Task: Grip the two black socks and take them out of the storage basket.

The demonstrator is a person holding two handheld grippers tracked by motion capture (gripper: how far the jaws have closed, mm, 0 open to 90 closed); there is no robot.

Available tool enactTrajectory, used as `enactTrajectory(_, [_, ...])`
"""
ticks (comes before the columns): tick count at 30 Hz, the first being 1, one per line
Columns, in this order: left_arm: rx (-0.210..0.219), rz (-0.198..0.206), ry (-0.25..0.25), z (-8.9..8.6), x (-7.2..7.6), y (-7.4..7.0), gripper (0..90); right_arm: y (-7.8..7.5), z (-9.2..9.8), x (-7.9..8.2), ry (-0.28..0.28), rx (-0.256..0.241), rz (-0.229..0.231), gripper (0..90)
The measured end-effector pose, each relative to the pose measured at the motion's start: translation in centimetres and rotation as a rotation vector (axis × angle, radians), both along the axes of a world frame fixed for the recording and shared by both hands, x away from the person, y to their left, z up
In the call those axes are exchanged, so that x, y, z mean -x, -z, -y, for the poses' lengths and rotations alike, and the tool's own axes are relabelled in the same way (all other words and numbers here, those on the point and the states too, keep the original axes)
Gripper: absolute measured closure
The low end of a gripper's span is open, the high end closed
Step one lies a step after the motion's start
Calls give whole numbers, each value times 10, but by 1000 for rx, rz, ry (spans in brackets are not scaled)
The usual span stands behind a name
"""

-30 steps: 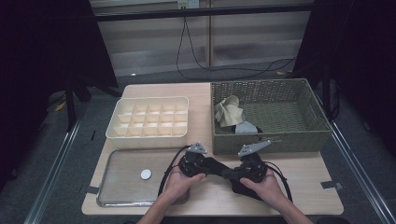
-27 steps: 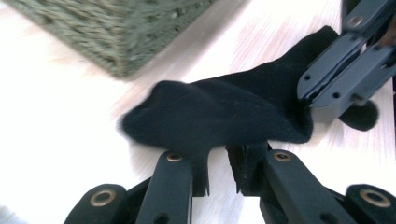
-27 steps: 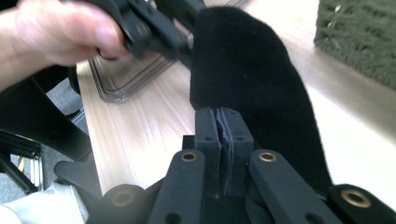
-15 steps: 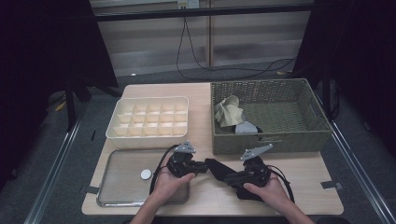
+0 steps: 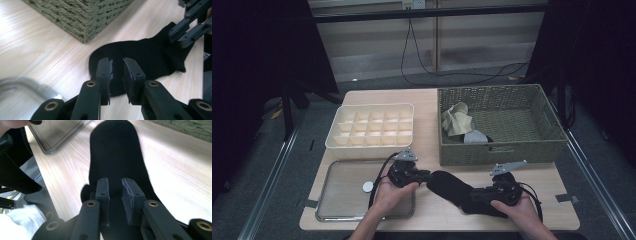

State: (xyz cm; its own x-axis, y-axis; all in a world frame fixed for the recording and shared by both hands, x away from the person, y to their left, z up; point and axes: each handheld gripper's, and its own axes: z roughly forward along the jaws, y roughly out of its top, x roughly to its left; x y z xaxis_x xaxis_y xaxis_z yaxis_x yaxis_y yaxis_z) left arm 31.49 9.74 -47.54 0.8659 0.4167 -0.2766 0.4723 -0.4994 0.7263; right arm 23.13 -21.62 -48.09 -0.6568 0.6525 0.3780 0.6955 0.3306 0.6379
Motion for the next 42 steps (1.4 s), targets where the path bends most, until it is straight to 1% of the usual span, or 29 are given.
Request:
enactTrajectory(2, [-28, 15, 19, 10, -5, 3, 755, 0, 4, 3, 15, 7, 2, 753])
enactTrajectory(3, [-11, 2, 24, 14, -7, 6, 755, 0, 6, 4, 27, 7, 4, 753])
enactTrajectory(6, [-41, 2, 41, 23, -8, 14, 758, 1, 13, 7, 60, -20, 13, 753])
enactTrajectory(7, [-50, 4, 50, 26, -7, 16, 758, 3, 15, 8, 66, -15, 12, 753])
enactTrajectory(8, [-69, 11, 60, 27, -6, 16, 758, 4, 15, 9, 67, -4, 12, 753])
enactTrajectory(9, [-76, 16, 62, 28, -5, 17, 758, 6, 15, 9, 67, 8, 9, 754])
enactTrajectory(10, [-73, 17, 57, 29, -4, 19, 757, 7, 16, 9, 65, 17, 2, 753])
enactTrajectory(12, [-120, 18, 70, 30, -4, 21, 752, 8, 15, 10, 52, 34, 1, 746])
enactTrajectory(13, [-99, 22, 63, 30, -4, 23, 749, 9, 14, 10, 47, 46, -4, 745])
enactTrajectory(14, [-97, 17, 66, 29, -4, 23, 747, 10, 13, 10, 45, 59, -17, 745])
enactTrajectory(15, [-82, 16, 64, 28, -5, 24, 742, 11, 12, 11, 45, 78, -25, 745])
enactTrajectory(16, [-85, 5, 58, 26, -4, 24, 741, 12, 11, 11, 46, 80, -29, 746])
enactTrajectory(20, [-96, 10, 55, 23, -2, 23, 742, 13, 15, 8, 57, 80, -30, 746])
enactTrajectory(21, [-93, 16, 56, 22, 0, 24, 742, 13, 17, 7, 64, 87, -20, 730])
enactTrajectory(22, [-87, 18, 57, 22, 1, 24, 742, 12, 18, 7, 88, 90, -19, 717])
enactTrajectory(23, [-104, 11, 60, 21, 2, 23, 741, 12, 20, 6, 94, 89, -20, 716])
enactTrajectory(25, [-113, 14, 71, 20, 4, 22, 741, 12, 23, 5, 106, 100, -13, 702])
enactTrajectory(27, [-92, 13, 67, 20, 5, 23, 741, 11, 26, 3, 127, 117, -4, 688])
enactTrajectory(29, [-90, 9, 66, 21, 5, 23, 741, 10, 31, 3, 149, 137, 5, 668])
enactTrajectory(30, [-93, 8, 69, 21, 6, 23, 741, 10, 33, 2, 164, 141, 10, 669])
enactTrajectory(32, [-97, 4, 78, 20, 6, 23, 742, 10, 37, 1, 175, 142, 8, 671])
enactTrajectory(33, [-90, 6, 78, 20, 7, 23, 741, 10, 38, 0, 183, 141, 12, 672])
enactTrajectory(35, [-93, -4, 80, 20, 8, 23, 742, 10, 38, -1, 186, 144, 13, 674])
enactTrajectory(36, [-86, -1, 84, 21, 10, 23, 742, 10, 38, -1, 189, 144, 16, 676])
enactTrajectory(37, [-109, -1, 94, 20, 11, 21, 742, 11, 38, -2, 191, 147, 19, 677])
enactTrajectory(38, [-111, -1, 106, 20, 12, 21, 741, 11, 39, -3, 198, 149, 19, 678])
enactTrajectory(40, [-114, -4, 113, 20, 14, 21, 741, 11, 39, -6, 199, 144, 25, 677])
enactTrajectory(41, [-123, 6, 97, 21, 15, 21, 741, 11, 40, -6, 199, 145, 26, 677])
enactTrajectory(42, [-112, -7, 104, 21, 15, 21, 741, 12, 40, -7, 202, 140, 27, 677])
